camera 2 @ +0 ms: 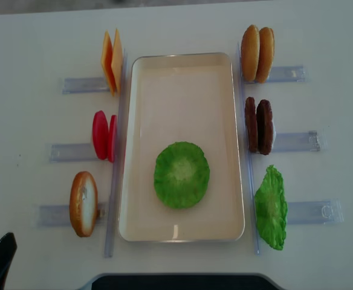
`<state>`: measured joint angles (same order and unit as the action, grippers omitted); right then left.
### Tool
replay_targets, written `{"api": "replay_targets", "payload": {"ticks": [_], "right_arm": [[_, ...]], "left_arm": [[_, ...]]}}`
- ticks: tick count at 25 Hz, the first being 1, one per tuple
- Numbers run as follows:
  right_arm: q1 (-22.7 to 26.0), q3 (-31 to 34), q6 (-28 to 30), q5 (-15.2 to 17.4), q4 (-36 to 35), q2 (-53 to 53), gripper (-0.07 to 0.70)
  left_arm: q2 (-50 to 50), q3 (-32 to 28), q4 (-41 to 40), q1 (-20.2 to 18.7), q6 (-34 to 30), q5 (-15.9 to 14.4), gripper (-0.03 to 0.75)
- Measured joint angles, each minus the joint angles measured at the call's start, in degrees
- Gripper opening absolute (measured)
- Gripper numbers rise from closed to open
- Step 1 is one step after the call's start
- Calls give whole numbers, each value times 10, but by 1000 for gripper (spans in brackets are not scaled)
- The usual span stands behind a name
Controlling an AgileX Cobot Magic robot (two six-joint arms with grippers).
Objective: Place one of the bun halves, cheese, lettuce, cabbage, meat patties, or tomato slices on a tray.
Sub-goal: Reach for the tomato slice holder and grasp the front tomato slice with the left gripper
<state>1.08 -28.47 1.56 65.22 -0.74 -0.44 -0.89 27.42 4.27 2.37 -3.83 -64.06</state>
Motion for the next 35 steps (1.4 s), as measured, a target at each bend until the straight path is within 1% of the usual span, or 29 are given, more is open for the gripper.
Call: {"api": "replay_targets", "payload": {"ticks": [2, 6, 10, 19, 26, 31, 35], "right_arm": [[0, 0, 0, 0, 0, 0, 549], [0, 0, 0, 0, 0, 0, 545], [0, 0, 0, 0, 0, 0, 545], [0, 0, 0, 0, 0, 0, 544], [0, 0, 0, 0, 0, 0, 544], [0, 0, 0, 0, 0, 0, 544], [0, 0, 0, 0, 0, 0, 544]], "left_arm": [[11, 10, 0, 0, 3, -18, 692], [71, 40, 0, 0, 6, -55, 692], [149, 75, -2, 0, 6, -73, 692], [357, 162, -52, 0, 16, -77, 692], [530, 242, -69, 0, 52, -76, 692], [630, 292, -85, 0, 67, -60, 692], [691, 316, -86, 0, 85, -41, 692]]}}
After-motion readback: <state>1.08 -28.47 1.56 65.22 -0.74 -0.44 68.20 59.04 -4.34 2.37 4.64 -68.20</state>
